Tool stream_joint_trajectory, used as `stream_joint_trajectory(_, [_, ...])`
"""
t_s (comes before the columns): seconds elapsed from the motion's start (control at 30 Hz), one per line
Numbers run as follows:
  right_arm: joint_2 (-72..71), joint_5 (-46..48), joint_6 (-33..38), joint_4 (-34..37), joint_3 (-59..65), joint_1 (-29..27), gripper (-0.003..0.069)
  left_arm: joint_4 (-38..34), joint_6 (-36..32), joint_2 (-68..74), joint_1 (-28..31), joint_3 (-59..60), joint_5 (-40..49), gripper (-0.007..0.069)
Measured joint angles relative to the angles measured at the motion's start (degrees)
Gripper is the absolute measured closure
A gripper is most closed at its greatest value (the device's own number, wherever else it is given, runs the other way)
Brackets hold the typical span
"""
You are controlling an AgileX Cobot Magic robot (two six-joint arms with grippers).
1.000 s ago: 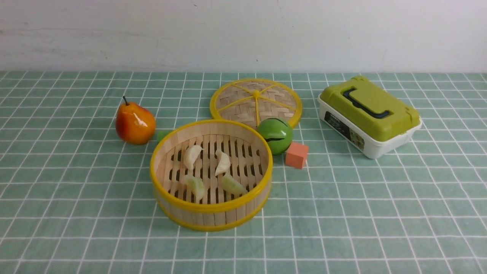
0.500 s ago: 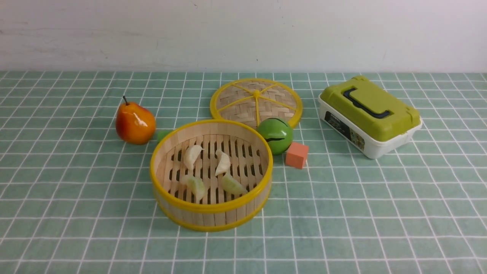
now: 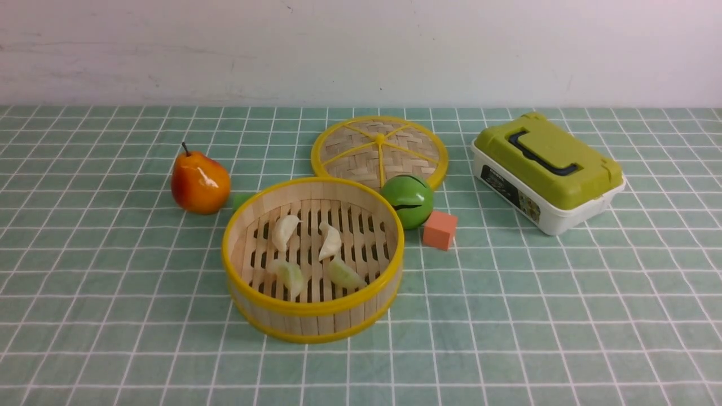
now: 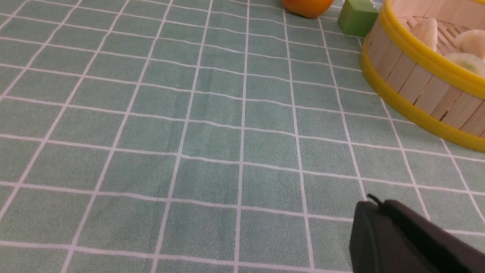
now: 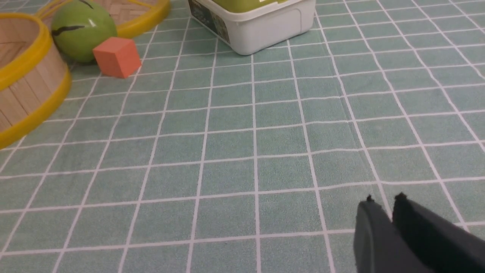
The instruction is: Put the dumplings into the steamer on the table with the blue tablecloth.
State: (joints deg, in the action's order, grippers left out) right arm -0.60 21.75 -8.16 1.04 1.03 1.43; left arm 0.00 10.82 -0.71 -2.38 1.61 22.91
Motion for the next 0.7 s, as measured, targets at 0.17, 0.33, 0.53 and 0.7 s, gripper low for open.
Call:
stream_joint_trajectory(0.17, [0.00, 0.00, 0.00, 0.00, 0.00, 0.00, 0.0577, 0.00, 0.00, 0.00, 0.00, 0.00, -0.02, 0.0638])
stream_joint_trajectory(0.33, [0.00, 0.00, 0.00, 0.00, 0.00, 0.00, 0.0571, 0.00, 0.00, 0.00, 0.00, 0.00, -0.02, 0.0636])
stream_joint_trajectory(0.53, [0.00, 0.00, 0.00, 0.00, 0.00, 0.00, 0.0562, 0.00, 0.00, 0.00, 0.00, 0.00, -0.02, 0.0631])
stream_joint_trajectory(0.7, [0.00, 0.00, 0.00, 0.00, 0.00, 0.00, 0.0555, 0.00, 0.00, 0.00, 0.00, 0.00, -0.02, 0.0627])
